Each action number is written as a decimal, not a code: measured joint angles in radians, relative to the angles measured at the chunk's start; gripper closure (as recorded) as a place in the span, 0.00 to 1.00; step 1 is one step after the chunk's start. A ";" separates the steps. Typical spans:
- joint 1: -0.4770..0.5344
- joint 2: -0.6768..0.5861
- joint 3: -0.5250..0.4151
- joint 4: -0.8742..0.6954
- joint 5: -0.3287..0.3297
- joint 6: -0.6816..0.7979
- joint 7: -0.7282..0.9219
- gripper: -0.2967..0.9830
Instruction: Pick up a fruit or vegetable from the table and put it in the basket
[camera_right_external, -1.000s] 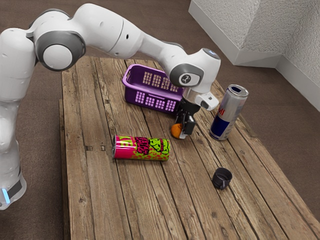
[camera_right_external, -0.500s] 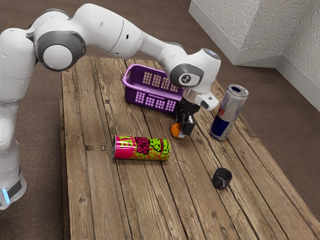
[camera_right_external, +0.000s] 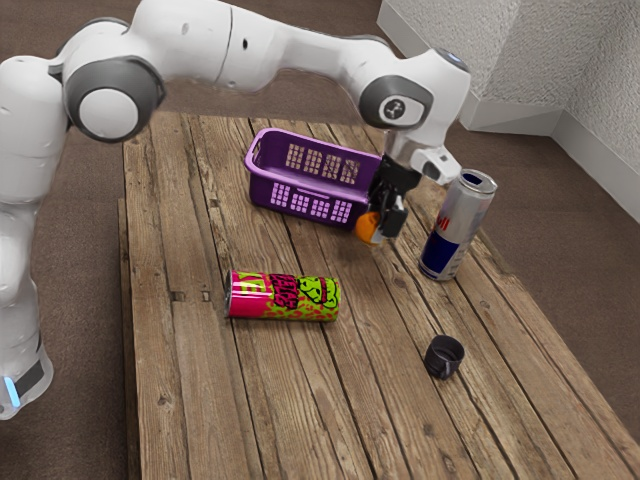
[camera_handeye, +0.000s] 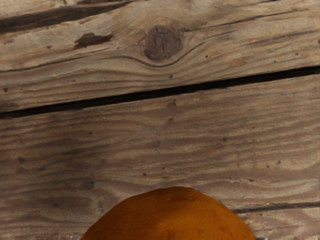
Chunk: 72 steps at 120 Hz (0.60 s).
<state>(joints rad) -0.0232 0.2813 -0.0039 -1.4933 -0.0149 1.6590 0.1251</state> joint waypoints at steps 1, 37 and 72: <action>-0.001 -0.001 0.001 0.007 0.000 -0.005 0.000 0.52; 0.005 -0.054 0.124 0.091 0.029 -0.122 0.007 0.51; 0.006 -0.061 0.314 0.091 0.030 -0.156 0.054 0.52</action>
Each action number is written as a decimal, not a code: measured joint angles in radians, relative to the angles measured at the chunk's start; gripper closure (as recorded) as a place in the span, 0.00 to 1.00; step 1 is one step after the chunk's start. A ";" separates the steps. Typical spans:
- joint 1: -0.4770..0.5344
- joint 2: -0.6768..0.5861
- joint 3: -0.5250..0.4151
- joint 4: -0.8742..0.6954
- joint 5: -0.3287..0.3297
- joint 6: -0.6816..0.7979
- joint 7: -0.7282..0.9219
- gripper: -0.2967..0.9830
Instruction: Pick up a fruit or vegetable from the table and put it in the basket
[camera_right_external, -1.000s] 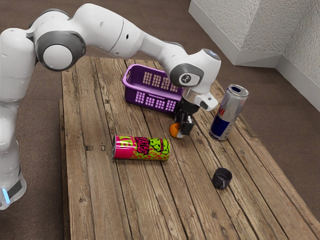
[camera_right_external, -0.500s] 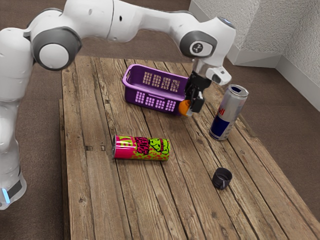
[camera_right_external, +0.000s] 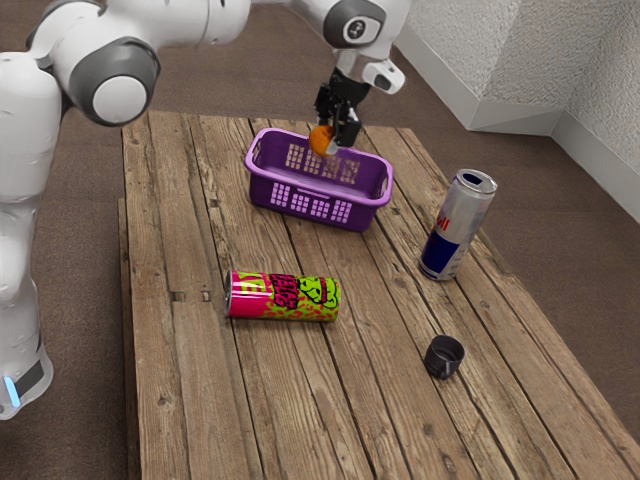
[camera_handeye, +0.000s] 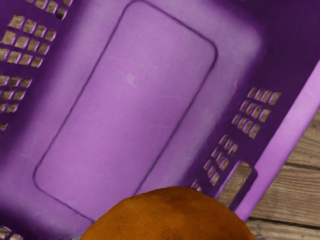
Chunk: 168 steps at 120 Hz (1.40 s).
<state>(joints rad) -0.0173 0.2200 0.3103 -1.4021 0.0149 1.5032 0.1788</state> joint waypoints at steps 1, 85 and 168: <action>0.000 0.000 0.006 0.000 0.000 0.000 0.002 0.52; 0.003 0.083 0.051 -0.100 0.046 0.265 0.093 0.52; -0.001 0.081 0.038 -0.142 0.050 0.150 0.066 0.52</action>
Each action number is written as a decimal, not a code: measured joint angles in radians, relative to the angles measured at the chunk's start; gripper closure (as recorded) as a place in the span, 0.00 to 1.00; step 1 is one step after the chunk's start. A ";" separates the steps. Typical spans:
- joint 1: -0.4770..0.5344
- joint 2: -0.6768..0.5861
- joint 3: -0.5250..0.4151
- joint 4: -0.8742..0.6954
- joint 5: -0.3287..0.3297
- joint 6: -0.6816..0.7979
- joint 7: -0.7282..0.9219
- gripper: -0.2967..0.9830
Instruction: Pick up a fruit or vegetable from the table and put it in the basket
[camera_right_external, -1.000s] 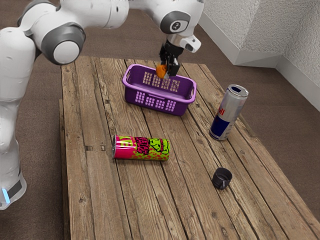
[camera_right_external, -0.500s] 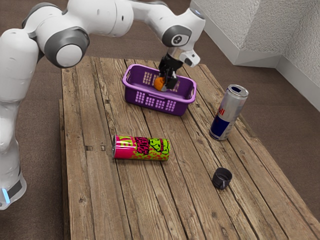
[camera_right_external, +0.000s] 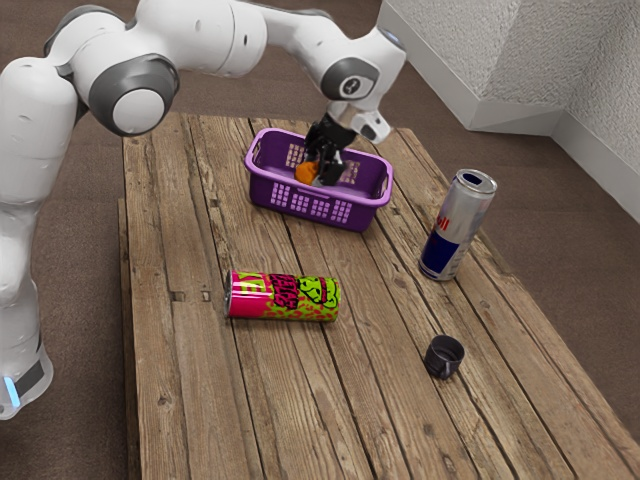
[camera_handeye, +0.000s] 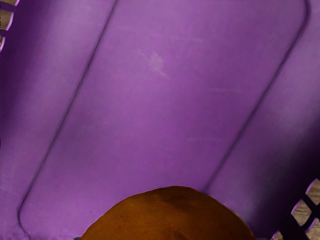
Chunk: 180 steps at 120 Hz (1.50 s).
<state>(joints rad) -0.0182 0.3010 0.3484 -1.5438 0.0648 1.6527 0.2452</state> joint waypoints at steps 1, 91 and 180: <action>0.000 0.000 0.001 -0.001 0.000 -0.001 0.000 0.52; 0.023 -0.026 0.035 -0.042 -0.007 -0.054 -0.012 0.43; 0.021 -0.185 -0.001 0.205 0.023 -0.307 -0.021 0.44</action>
<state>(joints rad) 0.0024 0.1165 0.3470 -1.3385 0.0878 1.3460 0.2237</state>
